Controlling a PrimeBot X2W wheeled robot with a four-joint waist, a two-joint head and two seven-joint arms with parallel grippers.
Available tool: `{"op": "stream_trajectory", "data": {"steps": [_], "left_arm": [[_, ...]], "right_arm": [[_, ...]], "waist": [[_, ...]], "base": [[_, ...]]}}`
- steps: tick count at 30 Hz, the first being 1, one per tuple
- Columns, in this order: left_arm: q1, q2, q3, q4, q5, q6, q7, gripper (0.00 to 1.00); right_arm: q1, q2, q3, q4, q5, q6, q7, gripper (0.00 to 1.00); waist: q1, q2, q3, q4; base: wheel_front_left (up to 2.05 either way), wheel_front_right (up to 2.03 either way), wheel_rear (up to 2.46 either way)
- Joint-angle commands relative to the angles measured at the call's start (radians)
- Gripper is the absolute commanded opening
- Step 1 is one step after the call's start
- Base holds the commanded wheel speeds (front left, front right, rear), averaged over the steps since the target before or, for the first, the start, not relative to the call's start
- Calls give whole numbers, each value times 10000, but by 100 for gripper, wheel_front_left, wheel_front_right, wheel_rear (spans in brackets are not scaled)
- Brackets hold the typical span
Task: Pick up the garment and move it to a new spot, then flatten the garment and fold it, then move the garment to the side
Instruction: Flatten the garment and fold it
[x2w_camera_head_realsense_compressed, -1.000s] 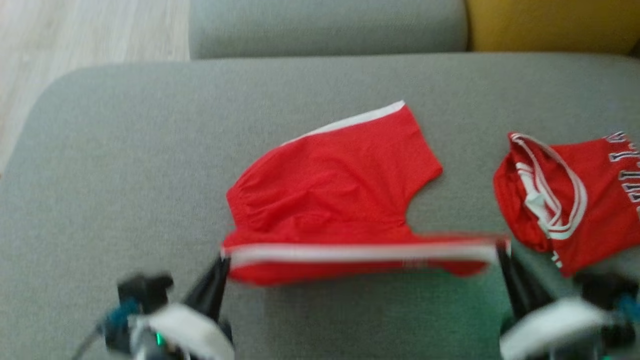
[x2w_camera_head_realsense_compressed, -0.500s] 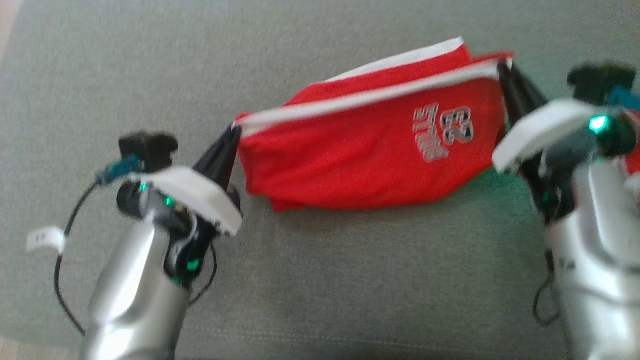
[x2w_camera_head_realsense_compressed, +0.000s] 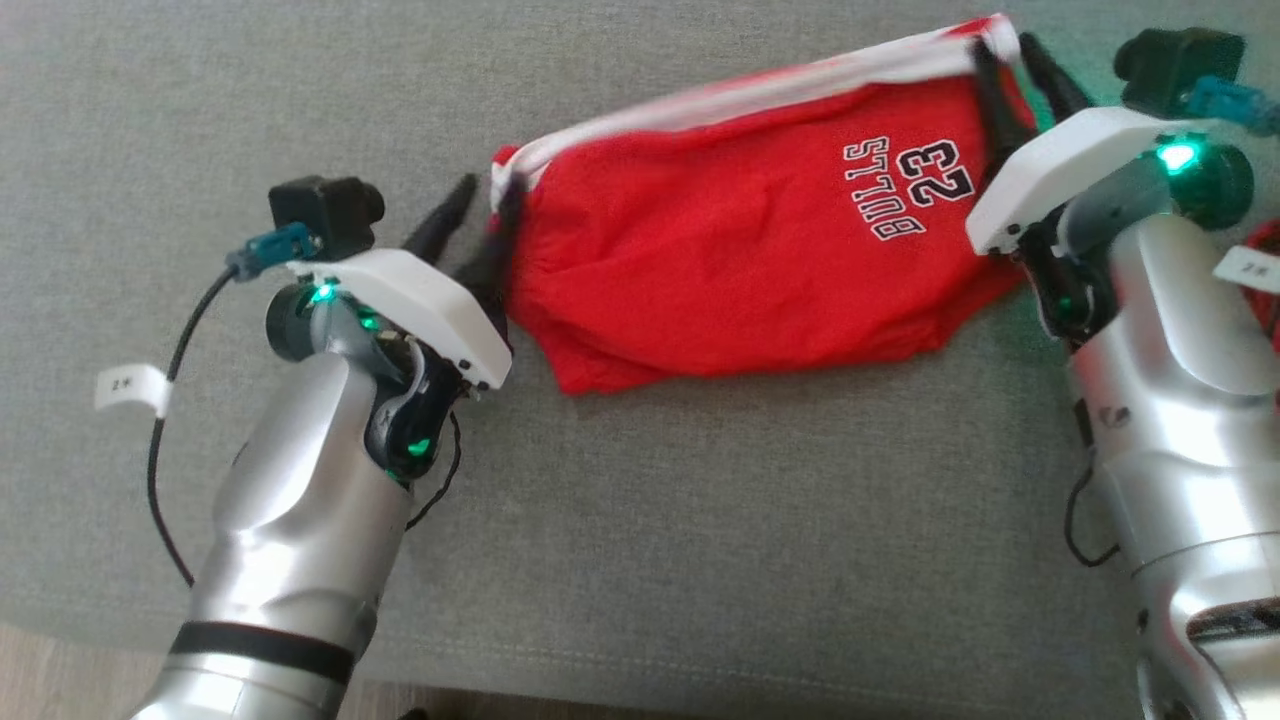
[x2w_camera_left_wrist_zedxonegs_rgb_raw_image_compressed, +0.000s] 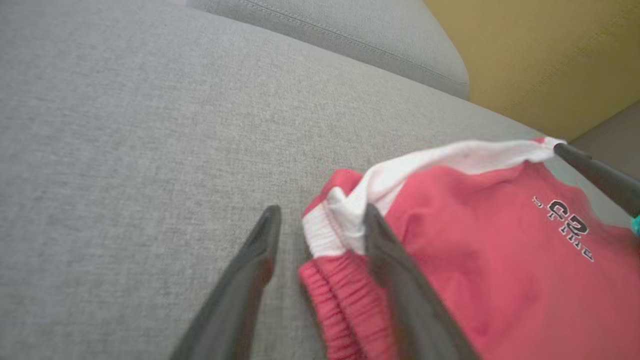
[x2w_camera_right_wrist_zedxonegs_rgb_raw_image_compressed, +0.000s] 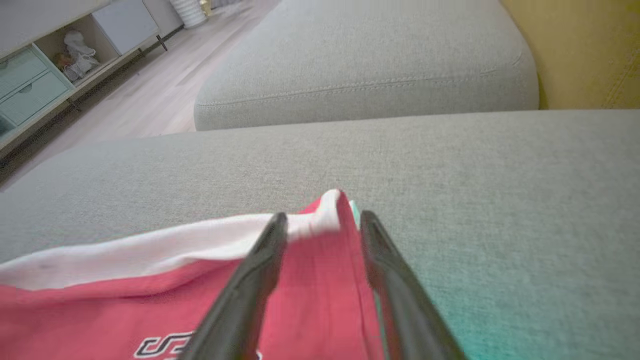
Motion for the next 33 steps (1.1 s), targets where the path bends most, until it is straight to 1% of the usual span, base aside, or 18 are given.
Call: {"op": "stream_trajectory", "data": {"steps": [1, 3, 5, 6, 10, 13, 15, 18, 22, 28, 33], "left_arm": [[-151, 288, 205, -88, -47, -47, -369, 100], [-4, 333, 181, -45, 0, -47, -744, 100], [192, 436, 194, -118, 187, 87, -1259, 100], [192, 436, 194, -118, 187, 87, -1259, 100], [669, 670, 322, -668, 684, 663, -2121, 100], [1074, 833, 560, -1513, 1100, 1155, -2370, 100], [1359, 918, 752, -2169, 1338, 1383, -2417, 100], [1852, 1010, 1071, -3268, 1697, 1624, -2432, 100], [2571, 1143, 1260, -4272, 2115, 1797, -2435, 100], [3475, 1358, 1320, -4722, 2402, 1963, -2437, 100], [3963, 1517, 1260, -4735, 2546, 2051, -2437, 100]], "right_arm": [[-278, 153, 462, -187, 104, 65, -622, 100], [-176, 146, 681, -145, 126, 65, -1184, 100], [7, 128, 863, -243, 41, 65, -1813, 100], [7, 128, 863, -243, 41, 65, -1813, 100], [554, 135, 926, -724, -348, 65, -2800, 100], [1111, 214, 667, -1471, -799, 65, -3137, 100], [1587, 294, 433, -2091, -1066, 65, -3222, 100], [2468, 460, 68, -3145, -1385, 65, -3232, 100], [3789, 651, -334, -4679, -1724, 65, -2851, 100], [5792, 789, -792, -6856, -1961, 65, -2081, 100], [6963, 804, -796, -8145, -1691, 65, -1554, 100]], "waist": [[-2, 0, -46, -99], [-2, 0, -154, -177], [-2, 0, -288, -263], [-2, 0, -288, -263], [-2, 0, -583, -453], [-2, 0, -794, -594], [-2, 0, -913, -678], [-2, 0, -1102, -821], [-2, 0, -1283, -986], [-2, 0, -1528, -1163], [-2, 0, -1658, -1262]], "base": [[0, 0, 0], [0, 0, 0], [0, 0, 0], [0, 0, 0], [0, 0, 0], [0, 0, 0], [0, 0, 0], [0, 0, 0], [0, 0, 0], [0, 0, 0], [0, 0, 0]]}}
